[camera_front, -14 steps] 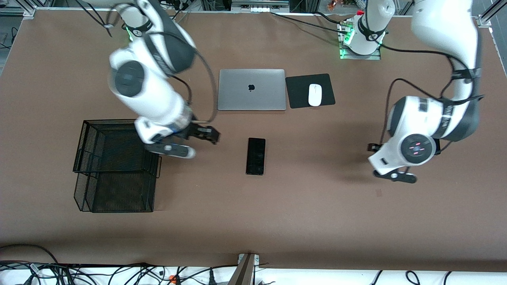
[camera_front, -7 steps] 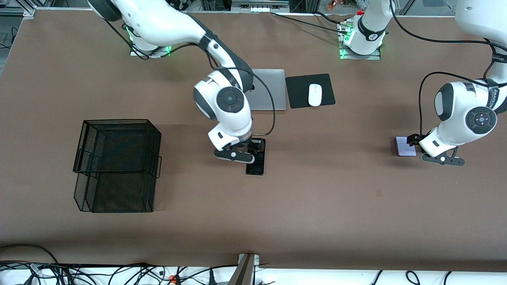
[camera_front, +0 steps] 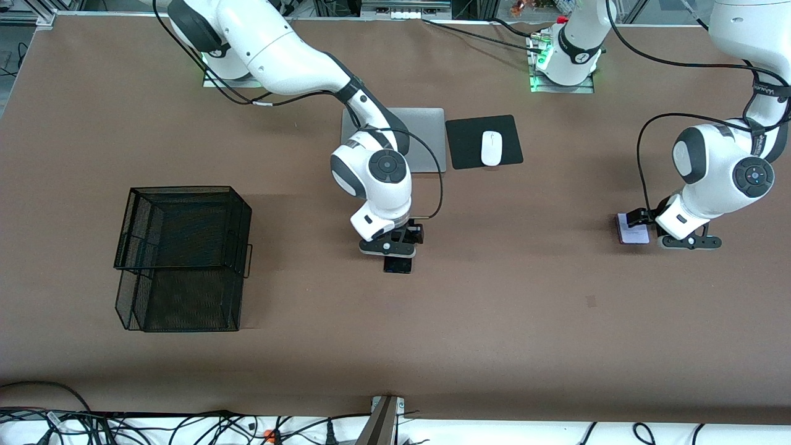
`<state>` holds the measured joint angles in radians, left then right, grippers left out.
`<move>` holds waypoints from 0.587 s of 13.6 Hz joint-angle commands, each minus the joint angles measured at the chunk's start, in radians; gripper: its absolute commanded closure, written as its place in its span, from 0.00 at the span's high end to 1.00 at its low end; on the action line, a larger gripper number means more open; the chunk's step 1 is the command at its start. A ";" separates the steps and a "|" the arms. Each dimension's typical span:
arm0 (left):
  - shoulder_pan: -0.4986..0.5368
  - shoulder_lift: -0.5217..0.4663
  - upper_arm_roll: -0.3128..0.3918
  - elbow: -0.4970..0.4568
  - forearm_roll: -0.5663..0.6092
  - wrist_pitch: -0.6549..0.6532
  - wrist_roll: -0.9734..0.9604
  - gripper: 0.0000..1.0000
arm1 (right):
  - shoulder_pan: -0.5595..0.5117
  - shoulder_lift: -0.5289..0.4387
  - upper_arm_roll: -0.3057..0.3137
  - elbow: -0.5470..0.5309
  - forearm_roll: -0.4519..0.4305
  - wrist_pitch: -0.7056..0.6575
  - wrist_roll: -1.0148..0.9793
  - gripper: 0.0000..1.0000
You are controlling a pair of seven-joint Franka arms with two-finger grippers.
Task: Place phones with both arms
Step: 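Grasp the black phone with the right gripper while the left gripper grasps the Huawei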
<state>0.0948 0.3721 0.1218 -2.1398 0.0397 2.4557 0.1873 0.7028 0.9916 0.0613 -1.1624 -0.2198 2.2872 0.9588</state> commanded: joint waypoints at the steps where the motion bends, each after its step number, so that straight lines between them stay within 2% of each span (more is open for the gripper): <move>1: 0.009 0.023 -0.005 -0.017 -0.024 0.058 0.017 1.00 | 0.026 0.036 -0.023 0.036 -0.036 0.014 0.018 1.00; 8: 0.014 0.093 -0.007 -0.017 -0.033 0.155 0.020 1.00 | 0.026 0.058 -0.028 0.036 -0.052 0.061 0.018 1.00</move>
<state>0.0985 0.4608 0.1218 -2.1541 0.0379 2.5904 0.1873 0.7185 1.0245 0.0419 -1.1611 -0.2511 2.3423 0.9589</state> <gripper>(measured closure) 0.000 0.000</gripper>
